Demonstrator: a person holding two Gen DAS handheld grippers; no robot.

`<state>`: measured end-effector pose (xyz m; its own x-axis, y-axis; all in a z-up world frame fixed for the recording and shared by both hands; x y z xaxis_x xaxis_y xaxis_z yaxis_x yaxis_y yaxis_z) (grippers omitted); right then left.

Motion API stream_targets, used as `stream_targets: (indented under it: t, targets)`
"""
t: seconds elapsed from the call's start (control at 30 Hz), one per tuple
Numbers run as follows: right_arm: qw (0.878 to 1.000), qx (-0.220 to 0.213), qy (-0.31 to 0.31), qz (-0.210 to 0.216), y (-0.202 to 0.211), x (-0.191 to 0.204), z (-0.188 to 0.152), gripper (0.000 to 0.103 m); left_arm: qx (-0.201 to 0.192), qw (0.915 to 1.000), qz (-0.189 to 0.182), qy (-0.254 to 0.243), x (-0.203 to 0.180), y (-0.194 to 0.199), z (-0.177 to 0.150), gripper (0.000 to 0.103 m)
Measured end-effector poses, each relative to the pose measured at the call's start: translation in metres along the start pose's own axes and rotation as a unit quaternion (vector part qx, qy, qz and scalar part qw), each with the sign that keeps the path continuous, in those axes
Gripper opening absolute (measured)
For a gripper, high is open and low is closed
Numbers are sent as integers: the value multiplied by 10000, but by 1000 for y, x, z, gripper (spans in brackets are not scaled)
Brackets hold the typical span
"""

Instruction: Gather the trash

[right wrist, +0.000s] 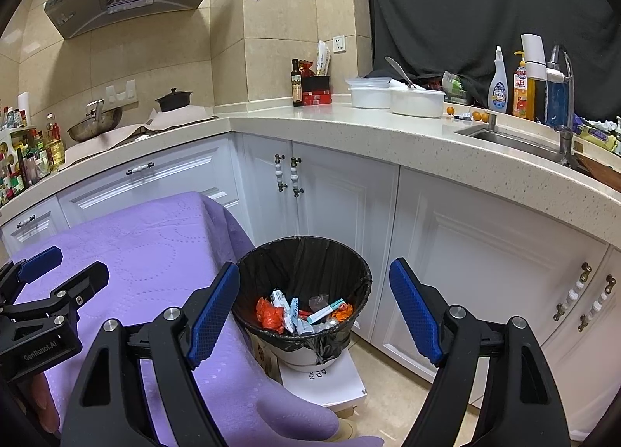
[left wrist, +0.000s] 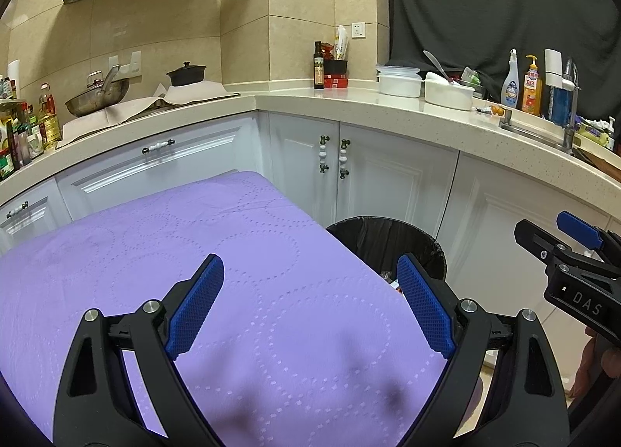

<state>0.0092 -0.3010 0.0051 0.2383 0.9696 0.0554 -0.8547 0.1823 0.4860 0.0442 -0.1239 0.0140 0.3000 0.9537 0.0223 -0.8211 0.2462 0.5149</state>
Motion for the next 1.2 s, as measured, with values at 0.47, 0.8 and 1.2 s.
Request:
stream_targets:
  t: [0.47, 0.8, 1.2]
  targets:
    - [10000, -13, 13, 0, 1, 1, 0, 78, 5, 10000, -2, 54, 6, 2, 0, 89]
    - [10000, -35, 35, 10, 5, 6, 2, 78, -28, 10000, 4, 93, 11, 7, 0, 89]
    - [9999, -87, 53, 9, 10, 11, 5, 78, -69, 9999, 11, 120, 13, 15, 1, 89]
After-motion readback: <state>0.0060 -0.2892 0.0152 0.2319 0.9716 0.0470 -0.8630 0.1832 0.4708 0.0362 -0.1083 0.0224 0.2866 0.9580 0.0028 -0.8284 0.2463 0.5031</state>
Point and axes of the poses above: each gripper's, at about its wrist camera, not at the fingertips, and y roughly against the way its jaws point, x to its left, z to its top, the point moved 3 cm from there along -y, roughly the way its jaws point, and after that the axes turned 3 degrees about x, right-handed, at the moved point
